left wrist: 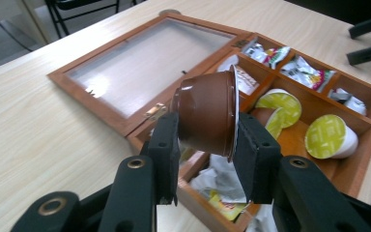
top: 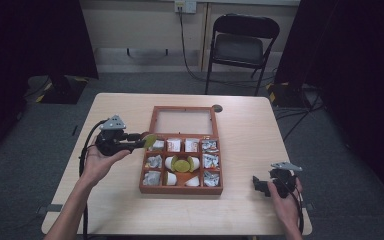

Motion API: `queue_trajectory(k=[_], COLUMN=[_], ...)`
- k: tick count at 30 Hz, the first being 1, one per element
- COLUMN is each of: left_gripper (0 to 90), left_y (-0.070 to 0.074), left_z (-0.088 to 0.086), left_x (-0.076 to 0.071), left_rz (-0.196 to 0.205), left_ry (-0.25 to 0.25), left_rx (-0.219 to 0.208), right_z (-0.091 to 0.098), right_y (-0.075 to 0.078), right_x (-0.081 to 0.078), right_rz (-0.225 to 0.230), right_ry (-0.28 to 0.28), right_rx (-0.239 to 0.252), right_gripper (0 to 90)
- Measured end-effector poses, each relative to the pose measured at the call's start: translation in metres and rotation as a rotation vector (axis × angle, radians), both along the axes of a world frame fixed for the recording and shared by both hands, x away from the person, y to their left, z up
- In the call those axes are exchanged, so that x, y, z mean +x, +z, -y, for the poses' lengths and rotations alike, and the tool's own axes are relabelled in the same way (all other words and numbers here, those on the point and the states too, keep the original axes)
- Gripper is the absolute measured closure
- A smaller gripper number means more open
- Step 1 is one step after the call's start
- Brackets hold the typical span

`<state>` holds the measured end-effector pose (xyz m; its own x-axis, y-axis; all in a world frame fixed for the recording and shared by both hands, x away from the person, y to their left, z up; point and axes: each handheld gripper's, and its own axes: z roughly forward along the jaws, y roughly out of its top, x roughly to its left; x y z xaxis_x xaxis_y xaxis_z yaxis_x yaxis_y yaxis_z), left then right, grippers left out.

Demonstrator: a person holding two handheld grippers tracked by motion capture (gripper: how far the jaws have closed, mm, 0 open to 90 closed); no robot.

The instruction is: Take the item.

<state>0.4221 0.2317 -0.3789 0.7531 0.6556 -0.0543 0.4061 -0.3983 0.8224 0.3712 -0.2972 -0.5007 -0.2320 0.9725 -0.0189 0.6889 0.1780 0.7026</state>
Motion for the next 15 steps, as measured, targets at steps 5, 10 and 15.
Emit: queue_trajectory(k=[5,10,15], left_gripper=[63.6,63.7,63.7], left_y=[0.003,0.003,-0.001], left_z=[-0.010,-0.020,-0.027], left_x=[0.000,0.000,0.002], left_rz=[0.016,0.029,0.034], left_ry=[0.034,0.084,0.122], left_rx=[-0.013,-0.015,-0.002], right_z=[0.000,0.000,0.000], right_y=[0.000,0.000,0.000], right_x=[0.000,0.000,0.000], right_rz=[0.000,-0.001,-0.001], right_ry=[0.000,-0.002,-0.002], right_rx=[0.000,0.000,0.000], right_gripper=[0.0,0.0,0.0])
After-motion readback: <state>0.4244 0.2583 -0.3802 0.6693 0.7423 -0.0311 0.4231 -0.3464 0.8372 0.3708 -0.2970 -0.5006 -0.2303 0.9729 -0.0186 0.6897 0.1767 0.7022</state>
